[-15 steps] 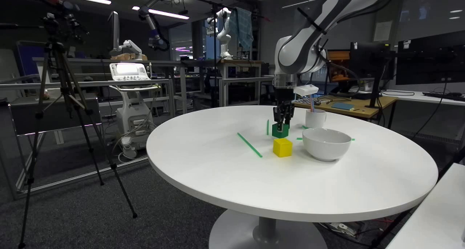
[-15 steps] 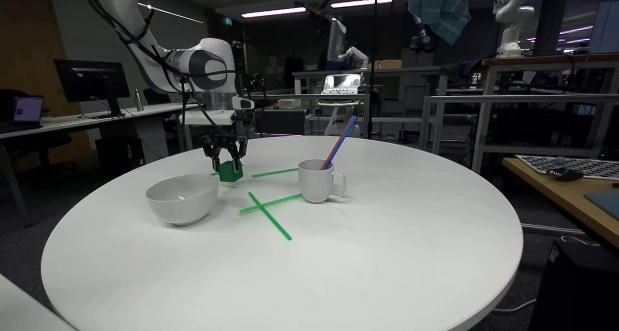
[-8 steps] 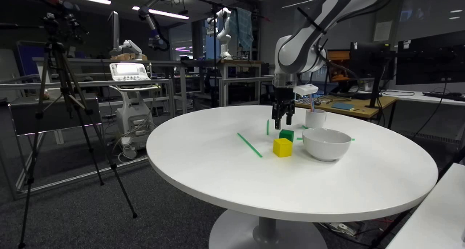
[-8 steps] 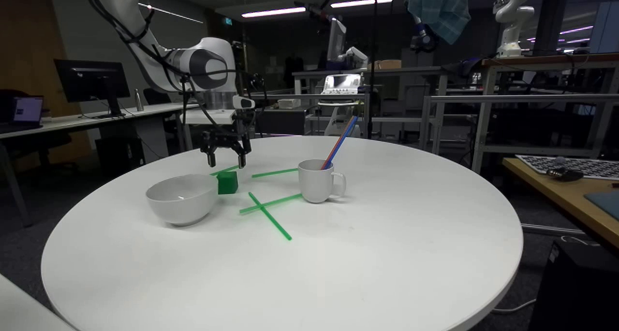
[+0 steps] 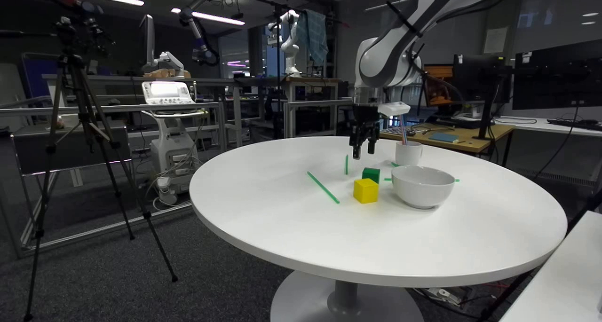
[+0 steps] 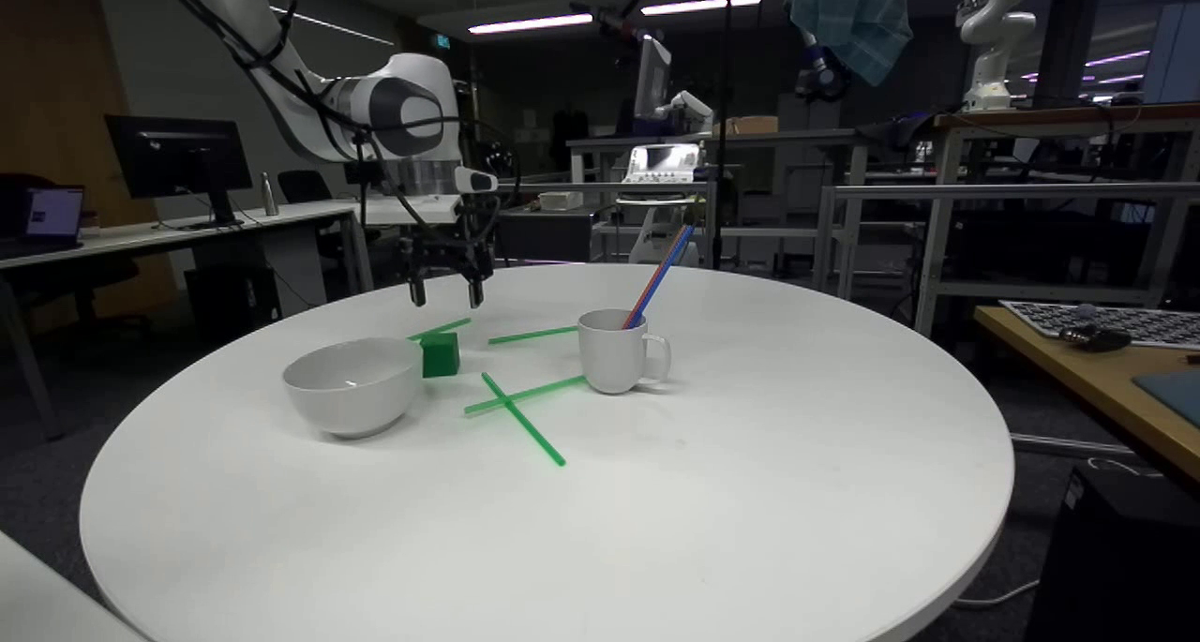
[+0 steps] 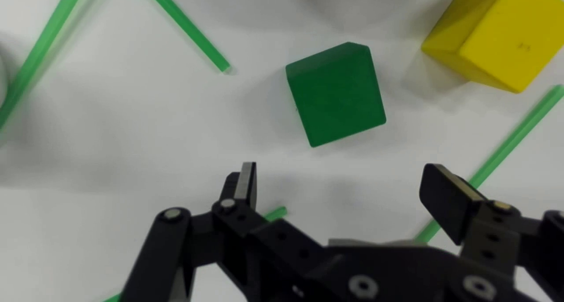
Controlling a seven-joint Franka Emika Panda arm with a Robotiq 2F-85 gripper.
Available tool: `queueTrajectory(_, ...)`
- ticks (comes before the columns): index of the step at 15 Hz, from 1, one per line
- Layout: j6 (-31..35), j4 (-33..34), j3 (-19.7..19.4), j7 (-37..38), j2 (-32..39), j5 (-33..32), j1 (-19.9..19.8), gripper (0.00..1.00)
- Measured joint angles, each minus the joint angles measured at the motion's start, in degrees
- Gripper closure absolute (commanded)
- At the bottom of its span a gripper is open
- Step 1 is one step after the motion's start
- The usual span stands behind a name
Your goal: Remove the green block from the bowl and put it on the table
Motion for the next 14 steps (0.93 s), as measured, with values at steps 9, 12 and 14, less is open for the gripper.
queueTrajectory(9, 0.0, 0.09, -0.05, 0.01, -8.71, -0.64, 0.41, 0.0)
queueTrajectory(12, 0.0, -0.02, -0.09, 0.13, -9.94, -0.96, 0.7, 0.0)
queueTrajectory(14, 0.0, -0.15, -0.11, 0.13, -10.09, -0.99, 0.83, 0.0)
